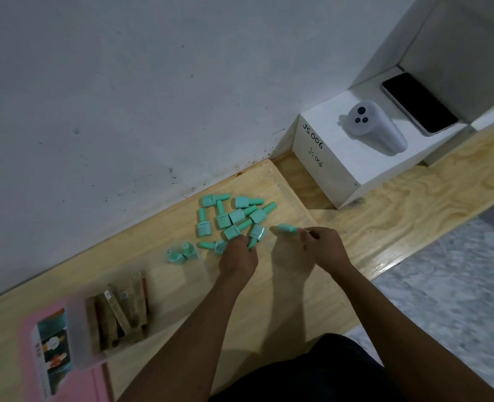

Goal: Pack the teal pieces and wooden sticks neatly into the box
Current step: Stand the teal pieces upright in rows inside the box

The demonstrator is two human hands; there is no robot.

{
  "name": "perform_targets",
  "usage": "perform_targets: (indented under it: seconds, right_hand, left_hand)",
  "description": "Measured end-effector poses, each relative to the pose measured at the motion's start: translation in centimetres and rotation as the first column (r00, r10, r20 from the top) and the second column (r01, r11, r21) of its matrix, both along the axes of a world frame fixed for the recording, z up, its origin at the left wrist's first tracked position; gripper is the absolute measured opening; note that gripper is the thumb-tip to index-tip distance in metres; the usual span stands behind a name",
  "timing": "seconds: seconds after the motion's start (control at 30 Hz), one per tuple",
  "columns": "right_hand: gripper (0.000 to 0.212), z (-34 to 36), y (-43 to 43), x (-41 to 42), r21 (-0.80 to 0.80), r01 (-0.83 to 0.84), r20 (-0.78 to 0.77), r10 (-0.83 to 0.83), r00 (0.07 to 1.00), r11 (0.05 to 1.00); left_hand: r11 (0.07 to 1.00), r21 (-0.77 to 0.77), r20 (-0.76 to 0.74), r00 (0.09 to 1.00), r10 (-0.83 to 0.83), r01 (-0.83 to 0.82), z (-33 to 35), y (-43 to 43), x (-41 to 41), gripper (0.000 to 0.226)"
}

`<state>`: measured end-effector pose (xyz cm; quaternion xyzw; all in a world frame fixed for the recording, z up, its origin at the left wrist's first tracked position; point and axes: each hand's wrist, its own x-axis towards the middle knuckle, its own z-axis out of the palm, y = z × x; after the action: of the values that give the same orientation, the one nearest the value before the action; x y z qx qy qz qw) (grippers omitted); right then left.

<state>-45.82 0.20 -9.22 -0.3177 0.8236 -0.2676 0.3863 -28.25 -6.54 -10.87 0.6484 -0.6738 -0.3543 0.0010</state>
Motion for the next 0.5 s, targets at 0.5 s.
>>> perform_targets:
  seconds: [0.5]
  right_hand:
    - [0.030, 2.3, -0.4, 0.6, -0.232, 0.016, 0.065, -0.001, 0.998, 0.973]
  left_hand:
    - [0.962, 0.220, -0.535, 0.804, 0.259, -0.164, 5.9, -0.7, 3.3, 0.015]
